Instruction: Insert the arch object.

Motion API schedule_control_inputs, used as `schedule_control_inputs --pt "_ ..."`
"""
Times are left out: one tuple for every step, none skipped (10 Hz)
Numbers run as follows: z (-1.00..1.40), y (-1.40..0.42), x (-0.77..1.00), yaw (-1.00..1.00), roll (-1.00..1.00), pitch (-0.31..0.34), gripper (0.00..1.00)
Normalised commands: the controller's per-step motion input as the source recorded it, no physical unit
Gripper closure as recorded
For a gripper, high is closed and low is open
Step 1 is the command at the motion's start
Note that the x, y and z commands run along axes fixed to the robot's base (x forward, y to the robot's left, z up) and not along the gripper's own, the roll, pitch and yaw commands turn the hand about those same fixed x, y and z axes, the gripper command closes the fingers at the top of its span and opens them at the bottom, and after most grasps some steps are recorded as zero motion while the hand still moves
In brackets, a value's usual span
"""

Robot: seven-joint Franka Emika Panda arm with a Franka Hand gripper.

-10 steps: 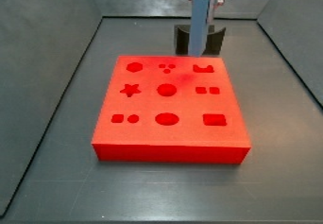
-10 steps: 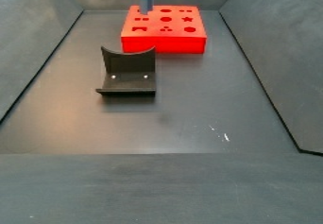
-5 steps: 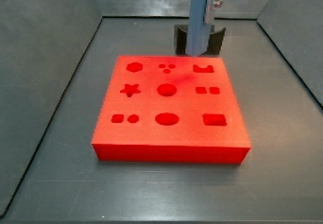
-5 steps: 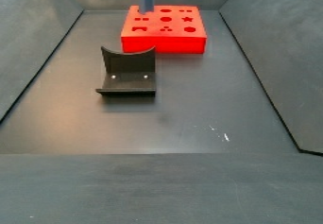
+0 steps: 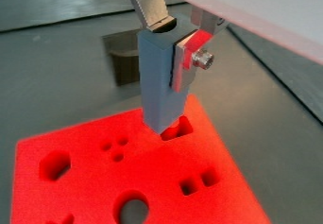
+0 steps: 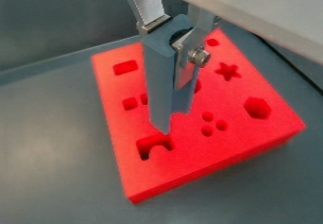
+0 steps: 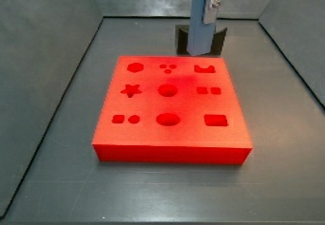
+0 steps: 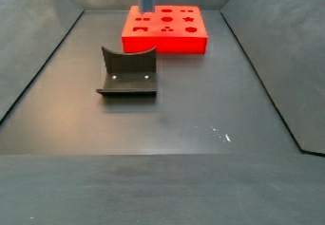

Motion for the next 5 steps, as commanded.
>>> schedule_control_inputs --pt "-0.16 0.00 0.36 -0.76 0.06 0.000 1.00" --pt "-0.20 0.00 0.35 -0.77 0.08 -0.001 1.00" --pt "-0.20 0.00 0.31 -0.80 0.07 -0.010 1.00" --pt "-0.20 0.00 0.32 -0.79 0.08 -0.011 1.00" --pt "-0.22 0.00 0.31 -0.79 0.09 -0.010 1.00"
